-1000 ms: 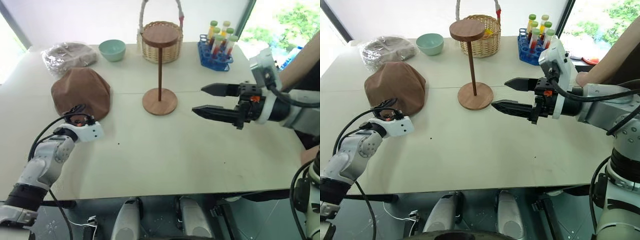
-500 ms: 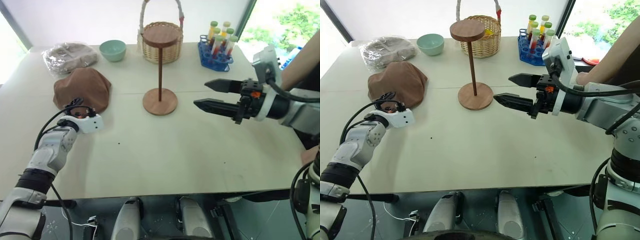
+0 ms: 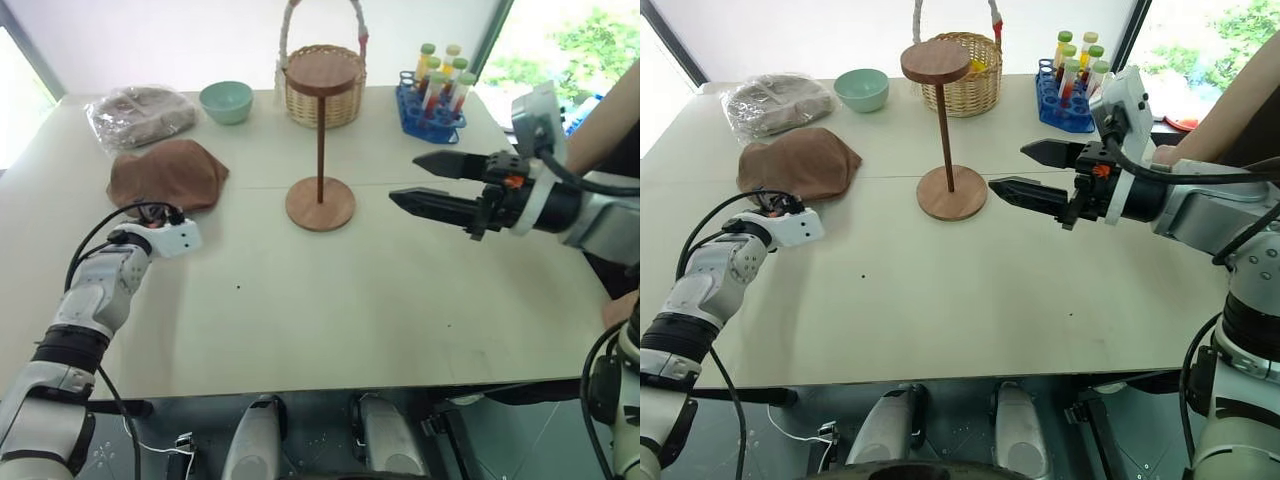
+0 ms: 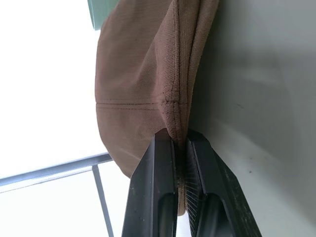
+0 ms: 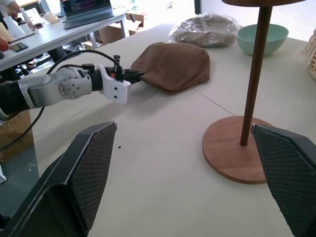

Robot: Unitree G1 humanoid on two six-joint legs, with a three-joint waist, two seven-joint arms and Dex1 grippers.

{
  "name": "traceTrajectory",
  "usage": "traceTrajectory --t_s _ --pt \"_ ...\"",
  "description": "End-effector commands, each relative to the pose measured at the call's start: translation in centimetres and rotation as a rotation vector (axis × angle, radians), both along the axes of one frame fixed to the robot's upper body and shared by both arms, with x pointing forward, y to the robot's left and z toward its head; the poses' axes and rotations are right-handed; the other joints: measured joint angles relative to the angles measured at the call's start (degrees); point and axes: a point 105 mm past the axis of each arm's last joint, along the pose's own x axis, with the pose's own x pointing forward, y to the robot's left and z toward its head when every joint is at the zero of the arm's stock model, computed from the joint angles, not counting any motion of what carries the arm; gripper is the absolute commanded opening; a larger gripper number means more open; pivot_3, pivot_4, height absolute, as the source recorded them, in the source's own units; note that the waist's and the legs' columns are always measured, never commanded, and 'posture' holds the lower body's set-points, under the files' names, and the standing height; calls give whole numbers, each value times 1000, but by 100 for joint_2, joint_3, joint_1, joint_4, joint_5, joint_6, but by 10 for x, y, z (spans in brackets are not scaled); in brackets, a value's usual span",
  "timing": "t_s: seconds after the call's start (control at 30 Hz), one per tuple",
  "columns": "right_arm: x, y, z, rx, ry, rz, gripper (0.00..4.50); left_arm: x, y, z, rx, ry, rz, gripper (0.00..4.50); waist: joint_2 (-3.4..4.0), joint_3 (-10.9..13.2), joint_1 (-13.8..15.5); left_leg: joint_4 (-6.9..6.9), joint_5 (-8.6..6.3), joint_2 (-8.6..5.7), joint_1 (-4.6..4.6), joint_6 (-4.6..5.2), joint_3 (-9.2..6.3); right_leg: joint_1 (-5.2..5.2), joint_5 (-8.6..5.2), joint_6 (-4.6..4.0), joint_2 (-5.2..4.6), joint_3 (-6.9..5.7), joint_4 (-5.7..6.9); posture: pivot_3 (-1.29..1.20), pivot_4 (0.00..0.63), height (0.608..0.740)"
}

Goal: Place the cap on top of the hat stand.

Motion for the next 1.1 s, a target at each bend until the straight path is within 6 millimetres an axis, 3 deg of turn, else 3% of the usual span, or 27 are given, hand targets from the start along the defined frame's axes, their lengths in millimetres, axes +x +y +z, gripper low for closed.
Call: traceTrajectory --t_s 0.03,0.17,0.27,0.33,0.47,0.6,0.7,0.83,1.1 --pt "-9 -8 15 11 -67 -1 4500 0 10 21 6 -64 3 24 -3 1 -1 0 0 0 -2 0 0 0 0 0 0 0 -1 0 150 740" --pt "-9 -18 30 5 -124 -37 4500 3 9 68 -15 -212 -37 24 -7 4 -5 0 0 0 -6 0 0 -4 0 -1 -1 0 -3 0 150 740" --pt "-8 -29 46 27 -157 -72 4500 6 1 123 -49 -375 -93 24 -13 9 16 1 0 1 -16 0 0 -11 0 -1 0 0 -3 0 150 740" --pt "-8 -32 51 38 -160 -77 4500 7 -2 138 -63 -417 -109 24 -14 9 24 15 0 1 -37 0 0 -27 1 0 0 -1 0 0 150 740" --pt "-8 -40 62 14 -201 -102 4500 -7 -41 224 -176 -672 -319 24 -18 13 51 17 -3 0 -44 5 1 -27 10 17 -1 -1 -7 0 150 740" --pt "-9 -42 69 18 -214 -97 4500 -23 -79 261 -268 -754 -514 24 -18 13 90 17 -4 -1 -46 7 2 -29 11 19 -1 -1 -8 0 150 740" --pt "-10 -41 70 26 -214 -89 4500 -39 -110 276 -316 -774 -676 24 -17 12 88 18 -4 -1 -42 7 3 -26 11 19 0 0 -6 0 150 740" --pt "-10 -39 69 31 -209 -81 4500 -55 -146 276 -358 -735 -850 24 -17 12 90 27 -4 -1 -43 7 3 -26 11 20 1 0 -2 0 150 740" --pt "-9 -37 69 54 -203 -79 4500 -68 -171 233 -267 -573 -987 24 -13 10 84 34 -8 -1 -38 14 3 -21 11 20 2 1 2 0 150 740"
